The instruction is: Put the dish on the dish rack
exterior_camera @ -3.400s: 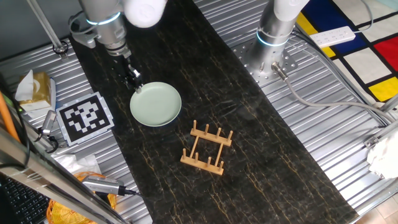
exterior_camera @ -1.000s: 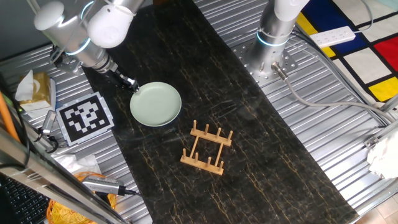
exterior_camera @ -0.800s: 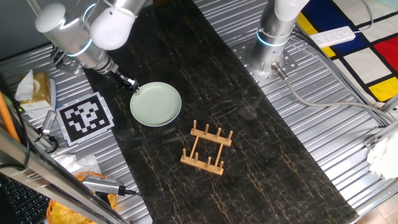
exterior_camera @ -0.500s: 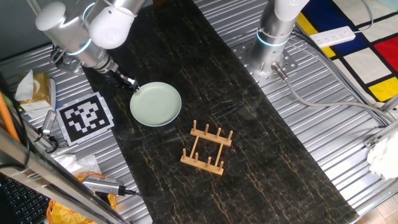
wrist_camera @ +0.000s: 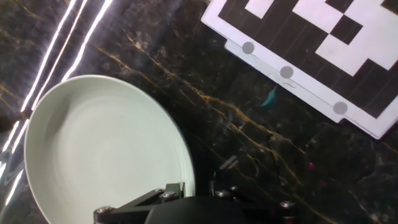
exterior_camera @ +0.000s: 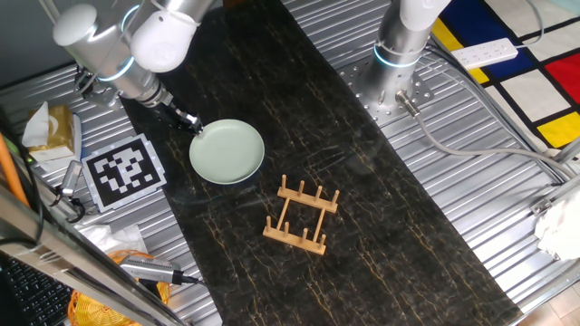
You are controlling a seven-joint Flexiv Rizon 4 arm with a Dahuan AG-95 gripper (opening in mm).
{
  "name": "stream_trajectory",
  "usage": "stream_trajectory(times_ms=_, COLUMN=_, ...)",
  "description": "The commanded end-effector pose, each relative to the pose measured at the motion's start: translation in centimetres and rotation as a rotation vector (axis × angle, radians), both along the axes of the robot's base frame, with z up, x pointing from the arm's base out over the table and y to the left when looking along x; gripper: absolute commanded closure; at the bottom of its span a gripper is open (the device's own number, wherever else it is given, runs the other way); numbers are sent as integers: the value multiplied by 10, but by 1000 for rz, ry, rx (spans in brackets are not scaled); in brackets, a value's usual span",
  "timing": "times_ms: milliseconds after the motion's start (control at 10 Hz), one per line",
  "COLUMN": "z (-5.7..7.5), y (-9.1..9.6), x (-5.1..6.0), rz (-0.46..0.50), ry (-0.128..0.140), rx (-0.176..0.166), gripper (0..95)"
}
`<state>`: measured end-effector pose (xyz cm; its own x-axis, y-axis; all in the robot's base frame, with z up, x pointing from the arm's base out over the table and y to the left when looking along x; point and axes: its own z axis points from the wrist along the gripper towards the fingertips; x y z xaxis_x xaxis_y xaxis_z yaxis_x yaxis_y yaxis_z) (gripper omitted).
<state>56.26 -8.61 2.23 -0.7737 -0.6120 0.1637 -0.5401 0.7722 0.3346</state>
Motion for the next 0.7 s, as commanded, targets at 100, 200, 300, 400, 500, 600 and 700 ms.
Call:
stream_trajectory(times_ms=100, z=0, y=0, x=0, rz=-2, ry=-3, rx=0, gripper=950)
stream_trajectory(times_ms=200, z=0, y=0, x=0, rz=-6, ry=-2, rx=2, gripper=950)
stream_trajectory(times_ms=300, z=0, y=0, x=0, rz=-10, ry=-3, rx=3, gripper=950)
stream_trajectory(times_ms=400, z=0, y=0, x=0, rz=-10, ry=-4, rx=6, gripper=950)
stream_trajectory(times_ms=500, z=2, y=0, x=0, rz=-14, ry=-5, rx=8, gripper=950)
stream_trajectory(times_ms=600, z=8, y=0, x=0, rz=-18, ry=-7, rx=-4, gripper=950)
stream_trajectory(times_ms=700, z=14, y=0, x=0, rz=-26, ry=-9, rx=-17, gripper=950)
